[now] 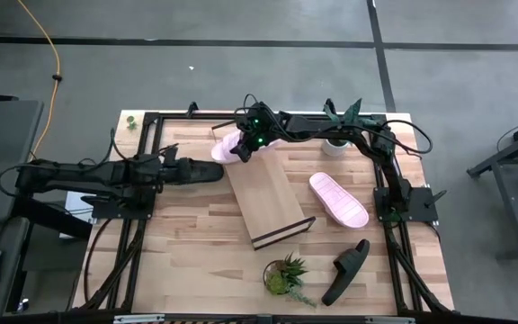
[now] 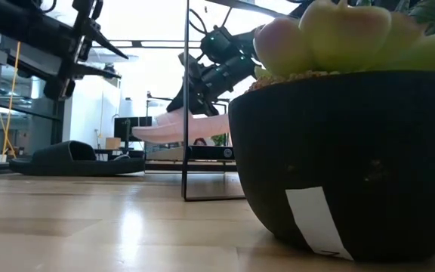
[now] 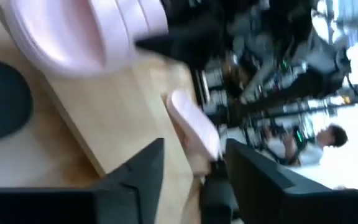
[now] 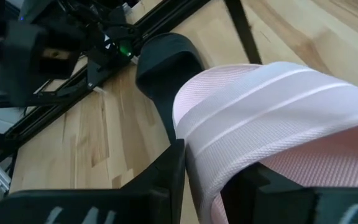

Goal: Pick and place slides into the shelf
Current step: Put the left pink slides on the shelf

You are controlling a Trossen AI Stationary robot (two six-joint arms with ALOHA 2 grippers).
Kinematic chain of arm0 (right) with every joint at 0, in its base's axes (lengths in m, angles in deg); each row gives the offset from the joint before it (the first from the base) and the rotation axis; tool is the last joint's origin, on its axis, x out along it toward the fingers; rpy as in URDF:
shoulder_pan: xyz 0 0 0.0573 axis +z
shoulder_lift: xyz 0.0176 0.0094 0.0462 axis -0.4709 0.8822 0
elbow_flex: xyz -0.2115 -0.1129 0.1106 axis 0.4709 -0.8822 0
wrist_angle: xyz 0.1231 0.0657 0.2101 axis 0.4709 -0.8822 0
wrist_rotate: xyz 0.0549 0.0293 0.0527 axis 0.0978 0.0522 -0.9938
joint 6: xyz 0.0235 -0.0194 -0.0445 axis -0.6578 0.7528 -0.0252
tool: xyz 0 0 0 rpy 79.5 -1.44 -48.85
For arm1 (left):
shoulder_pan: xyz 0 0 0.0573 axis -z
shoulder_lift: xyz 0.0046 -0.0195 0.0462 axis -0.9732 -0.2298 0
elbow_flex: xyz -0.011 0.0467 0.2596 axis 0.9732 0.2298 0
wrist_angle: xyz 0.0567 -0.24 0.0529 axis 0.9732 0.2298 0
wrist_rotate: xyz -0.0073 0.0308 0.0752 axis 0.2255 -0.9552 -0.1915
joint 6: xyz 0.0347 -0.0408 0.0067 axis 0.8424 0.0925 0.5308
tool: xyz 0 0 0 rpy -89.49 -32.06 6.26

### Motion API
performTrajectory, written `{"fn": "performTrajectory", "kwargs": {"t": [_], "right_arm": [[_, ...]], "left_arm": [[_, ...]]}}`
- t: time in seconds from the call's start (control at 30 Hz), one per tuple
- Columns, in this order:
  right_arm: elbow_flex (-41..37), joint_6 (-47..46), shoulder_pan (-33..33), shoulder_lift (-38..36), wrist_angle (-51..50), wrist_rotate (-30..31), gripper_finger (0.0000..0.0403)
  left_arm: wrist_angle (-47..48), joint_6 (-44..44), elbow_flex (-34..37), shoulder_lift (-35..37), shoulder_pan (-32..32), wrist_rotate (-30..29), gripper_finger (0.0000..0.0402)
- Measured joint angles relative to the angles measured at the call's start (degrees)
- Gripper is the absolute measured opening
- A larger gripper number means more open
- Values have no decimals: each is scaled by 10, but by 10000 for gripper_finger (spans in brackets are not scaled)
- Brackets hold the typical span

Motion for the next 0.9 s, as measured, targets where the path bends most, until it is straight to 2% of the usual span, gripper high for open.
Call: {"fn": "performTrajectory", "kwargs": {"t": [0.07, 0.13, 0.33, 0.47, 0.63, 0.9], "right_arm": [[0, 0, 1, 0, 0, 1, 74], [0, -4, 1, 0, 1, 1, 74], [0, -9, 1, 0, 10, 3, 74], [0, -9, 1, 0, 13, 4, 74], [0, -9, 1, 0, 17, 5, 74], [0, -11, 1, 0, 22, 7, 74]], "left_arm": [[11, -10, 0, -7, -18, -15, 189], [33, -18, 0, -15, -50, -4, 199], [24, -15, 8, -56, -170, 132, 189], [15, -17, 16, -82, -224, 169, 176], [-4, -17, 23, -115, -254, 206, 168], [-69, -17, 25, -198, -260, 218, 168]]}}
